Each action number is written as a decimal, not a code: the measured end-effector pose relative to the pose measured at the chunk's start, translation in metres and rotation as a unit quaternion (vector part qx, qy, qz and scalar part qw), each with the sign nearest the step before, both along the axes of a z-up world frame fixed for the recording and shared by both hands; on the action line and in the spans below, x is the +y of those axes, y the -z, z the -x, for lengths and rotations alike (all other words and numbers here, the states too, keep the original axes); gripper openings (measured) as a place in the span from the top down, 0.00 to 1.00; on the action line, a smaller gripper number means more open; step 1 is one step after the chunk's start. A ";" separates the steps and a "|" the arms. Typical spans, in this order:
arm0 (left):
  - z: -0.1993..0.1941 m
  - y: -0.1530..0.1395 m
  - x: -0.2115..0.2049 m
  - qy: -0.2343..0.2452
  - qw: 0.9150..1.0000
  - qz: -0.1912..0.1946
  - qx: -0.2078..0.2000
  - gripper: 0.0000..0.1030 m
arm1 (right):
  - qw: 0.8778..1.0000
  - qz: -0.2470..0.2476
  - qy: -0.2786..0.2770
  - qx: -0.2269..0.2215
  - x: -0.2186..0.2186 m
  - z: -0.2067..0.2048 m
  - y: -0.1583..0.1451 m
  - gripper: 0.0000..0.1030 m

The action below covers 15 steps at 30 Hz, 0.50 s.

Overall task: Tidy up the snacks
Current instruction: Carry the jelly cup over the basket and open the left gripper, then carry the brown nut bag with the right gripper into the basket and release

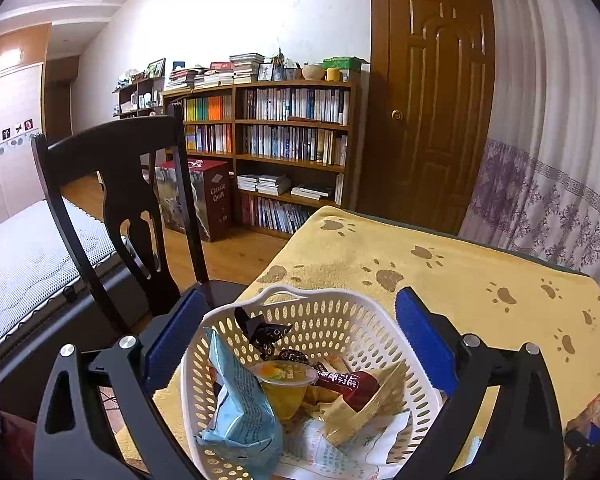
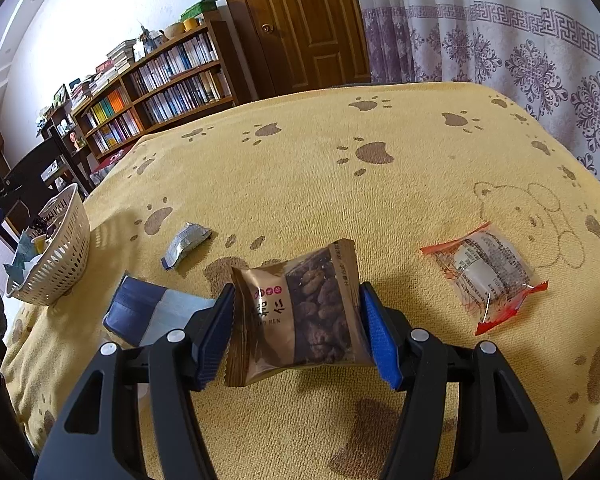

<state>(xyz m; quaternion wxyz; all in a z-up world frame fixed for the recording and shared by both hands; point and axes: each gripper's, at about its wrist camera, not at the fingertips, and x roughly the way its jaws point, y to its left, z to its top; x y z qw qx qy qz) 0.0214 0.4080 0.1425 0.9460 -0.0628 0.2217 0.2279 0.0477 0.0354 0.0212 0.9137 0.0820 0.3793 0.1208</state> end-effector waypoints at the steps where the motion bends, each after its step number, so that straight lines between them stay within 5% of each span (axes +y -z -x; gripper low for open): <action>1: 0.001 0.000 0.000 0.000 1.000 -0.002 -0.001 0.05 | 1.000 -0.001 0.000 -0.001 0.000 0.001 0.000 0.40; 15: 0.016 -0.010 -0.001 -0.013 0.999 -0.008 -0.029 0.05 | 0.999 -0.041 0.008 -0.031 -0.001 0.008 -0.017 0.40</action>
